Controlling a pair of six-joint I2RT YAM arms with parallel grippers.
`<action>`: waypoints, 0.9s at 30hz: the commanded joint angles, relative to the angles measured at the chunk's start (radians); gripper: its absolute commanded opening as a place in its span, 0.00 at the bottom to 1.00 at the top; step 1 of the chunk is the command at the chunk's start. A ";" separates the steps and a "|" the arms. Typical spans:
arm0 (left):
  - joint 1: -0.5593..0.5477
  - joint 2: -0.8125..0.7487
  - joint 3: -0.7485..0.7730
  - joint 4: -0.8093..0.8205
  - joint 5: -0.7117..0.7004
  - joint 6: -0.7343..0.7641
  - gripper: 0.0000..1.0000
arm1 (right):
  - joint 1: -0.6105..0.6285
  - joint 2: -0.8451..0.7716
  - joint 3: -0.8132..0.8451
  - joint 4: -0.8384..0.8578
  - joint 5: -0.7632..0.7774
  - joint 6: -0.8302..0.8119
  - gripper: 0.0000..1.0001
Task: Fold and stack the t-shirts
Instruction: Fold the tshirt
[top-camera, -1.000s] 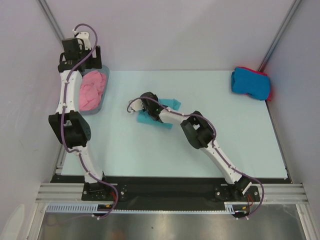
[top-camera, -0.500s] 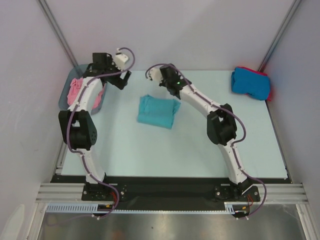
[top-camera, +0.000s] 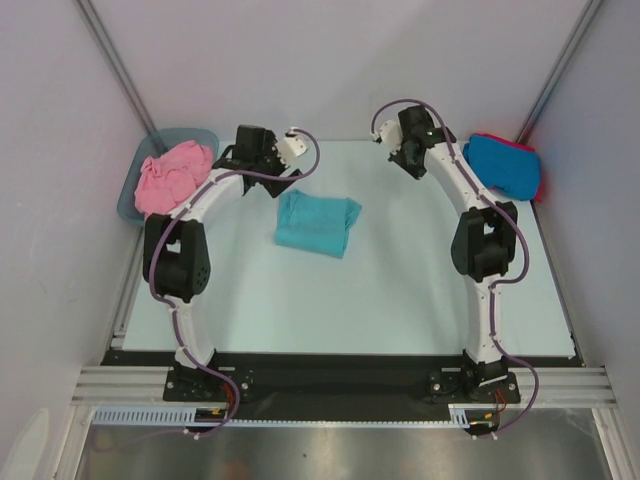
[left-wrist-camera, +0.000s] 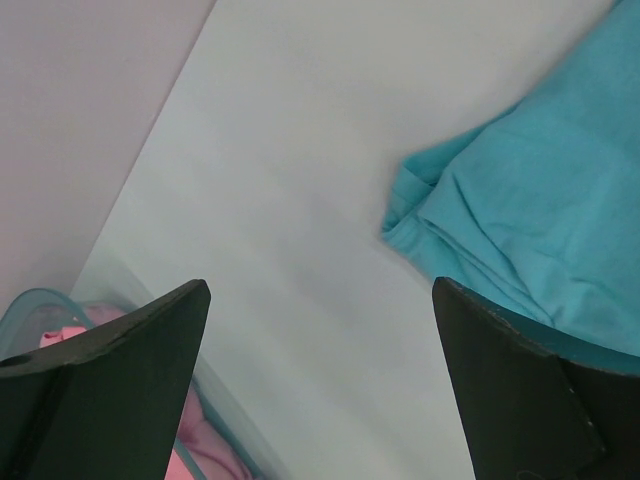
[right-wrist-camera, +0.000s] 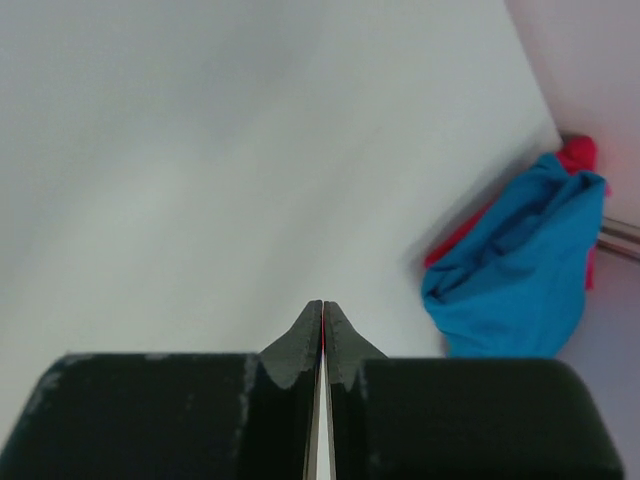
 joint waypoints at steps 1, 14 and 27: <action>0.007 0.025 0.059 0.054 -0.052 0.040 1.00 | 0.049 -0.074 0.046 -0.138 -0.201 0.034 0.07; -0.003 0.124 0.169 -0.006 0.109 -0.180 1.00 | 0.095 0.007 0.130 -0.244 -0.620 0.202 0.00; 0.066 0.275 0.255 -0.046 0.364 -0.603 1.00 | 0.070 0.186 0.262 -0.242 -0.868 0.335 0.00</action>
